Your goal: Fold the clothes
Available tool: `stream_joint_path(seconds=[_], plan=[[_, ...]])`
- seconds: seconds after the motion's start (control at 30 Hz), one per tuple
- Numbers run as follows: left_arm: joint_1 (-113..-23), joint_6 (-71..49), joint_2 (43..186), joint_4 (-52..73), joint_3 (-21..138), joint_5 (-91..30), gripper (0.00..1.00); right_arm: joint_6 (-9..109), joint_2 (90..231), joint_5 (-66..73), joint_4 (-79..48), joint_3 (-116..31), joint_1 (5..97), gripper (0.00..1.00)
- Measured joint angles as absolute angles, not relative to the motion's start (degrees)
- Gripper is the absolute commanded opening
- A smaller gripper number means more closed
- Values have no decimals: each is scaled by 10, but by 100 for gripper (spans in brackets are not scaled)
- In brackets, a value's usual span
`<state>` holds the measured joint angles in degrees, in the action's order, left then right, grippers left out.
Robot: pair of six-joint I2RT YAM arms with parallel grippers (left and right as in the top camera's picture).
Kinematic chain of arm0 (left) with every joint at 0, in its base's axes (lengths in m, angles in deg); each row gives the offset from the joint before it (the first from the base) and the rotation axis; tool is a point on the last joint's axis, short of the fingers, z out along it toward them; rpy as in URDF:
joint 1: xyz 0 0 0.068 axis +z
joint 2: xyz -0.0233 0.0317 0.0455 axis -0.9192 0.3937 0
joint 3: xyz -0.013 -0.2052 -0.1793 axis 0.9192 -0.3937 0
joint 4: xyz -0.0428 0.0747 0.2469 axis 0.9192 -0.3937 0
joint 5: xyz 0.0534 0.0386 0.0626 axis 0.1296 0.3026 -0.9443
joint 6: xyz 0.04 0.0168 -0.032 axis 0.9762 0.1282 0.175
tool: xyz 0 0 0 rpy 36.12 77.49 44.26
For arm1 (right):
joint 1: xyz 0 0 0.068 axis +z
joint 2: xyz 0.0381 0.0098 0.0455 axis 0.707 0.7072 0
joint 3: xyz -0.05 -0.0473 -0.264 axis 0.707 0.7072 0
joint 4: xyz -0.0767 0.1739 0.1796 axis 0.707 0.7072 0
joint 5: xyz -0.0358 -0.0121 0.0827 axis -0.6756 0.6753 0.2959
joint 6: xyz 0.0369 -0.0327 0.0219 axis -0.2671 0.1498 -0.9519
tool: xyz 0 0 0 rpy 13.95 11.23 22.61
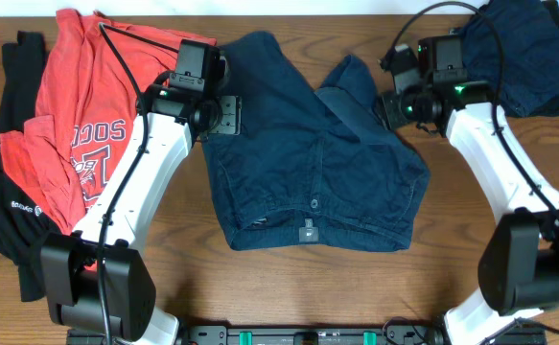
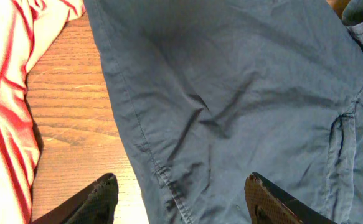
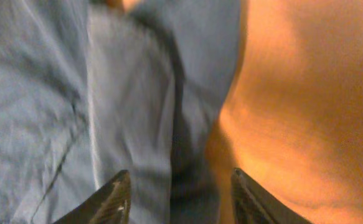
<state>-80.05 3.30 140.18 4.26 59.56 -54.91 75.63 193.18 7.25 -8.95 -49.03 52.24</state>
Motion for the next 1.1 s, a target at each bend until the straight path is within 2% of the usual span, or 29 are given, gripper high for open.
stream_joint_path(seconds=[0.07, 0.23, 0.4, 0.6, 0.8, 1.1], plan=[[-801, 33, 1402, 41, 596, -549, 68, 748, 1946, 81, -41, -490, 521, 35], [-800, 33, 1402, 45, 595, -549, 68, 733, 1957, 104, 27, -489, 553, 37], [-798, 33, 1402, 45, 595, -549, 68, 726, 1957, 115, -4, -463, 619, 40], [-797, 33, 1402, 45, 595, -549, 68, 716, 1957, 122, -33, -428, 666, 39], [-797, 33, 1402, 45, 595, -549, 68, 709, 1957, 137, -31, -437, 648, 38], [-797, 33, 1402, 45, 595, -549, 68, 705, 1930, 160, -75, -511, 564, 39]])
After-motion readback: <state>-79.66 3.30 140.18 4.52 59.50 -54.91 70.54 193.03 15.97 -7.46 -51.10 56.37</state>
